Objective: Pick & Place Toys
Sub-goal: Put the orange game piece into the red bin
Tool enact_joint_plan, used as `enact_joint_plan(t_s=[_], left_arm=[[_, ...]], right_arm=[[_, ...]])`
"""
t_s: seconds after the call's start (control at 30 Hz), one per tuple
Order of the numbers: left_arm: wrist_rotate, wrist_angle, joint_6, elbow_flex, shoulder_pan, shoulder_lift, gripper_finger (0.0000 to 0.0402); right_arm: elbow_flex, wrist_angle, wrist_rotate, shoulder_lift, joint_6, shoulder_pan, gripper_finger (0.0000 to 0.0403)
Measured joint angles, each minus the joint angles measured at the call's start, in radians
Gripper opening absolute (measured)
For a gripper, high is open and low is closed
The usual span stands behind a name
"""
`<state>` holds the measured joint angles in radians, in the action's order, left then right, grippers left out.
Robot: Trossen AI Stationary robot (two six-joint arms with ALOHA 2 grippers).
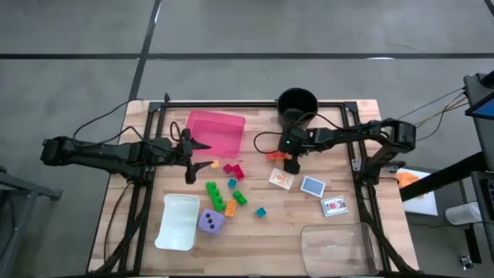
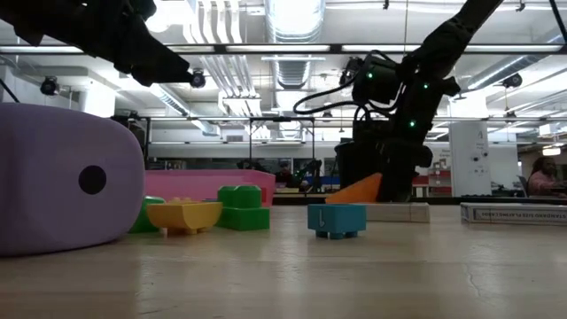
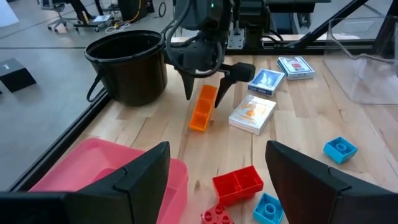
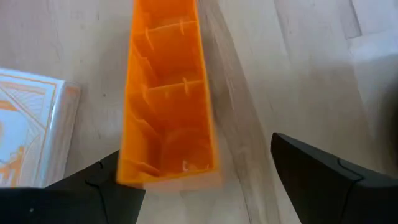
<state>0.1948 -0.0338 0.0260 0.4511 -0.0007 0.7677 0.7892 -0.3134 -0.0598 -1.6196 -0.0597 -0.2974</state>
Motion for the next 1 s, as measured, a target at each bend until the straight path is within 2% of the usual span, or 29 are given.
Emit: enact_joint_plan(t_s=[0.13,0.23,0.6,0.77,1.0], left_arm=[[0.000,0.000,0.000,0.000,0.000,0.000,0.0267],[0.000,0.000,0.000,0.000,0.000,0.000,0.0267],[0.000,0.000,0.001,0.000,0.000,0.000,0.0267],[0.000,0.000,0.001,0.000,0.000,0.000,0.0267],[0.000,0.000,0.001,0.000,0.000,0.000,0.0267]], right_arm=[[0.003,0.002,0.000,-0.019,0.000,0.000,0.0320],[0.009,0.012,0.000,-0.014,-0.001,0.000,0.0294],[0.009,0.032,0.056,0.088,-0.014,0.002,0.0127],[0.009,0.031,0.104,0.112,0.000,0.006,0.0126],[0.009,0.060,0.110,0.133,0.003,0.037,0.0133]])
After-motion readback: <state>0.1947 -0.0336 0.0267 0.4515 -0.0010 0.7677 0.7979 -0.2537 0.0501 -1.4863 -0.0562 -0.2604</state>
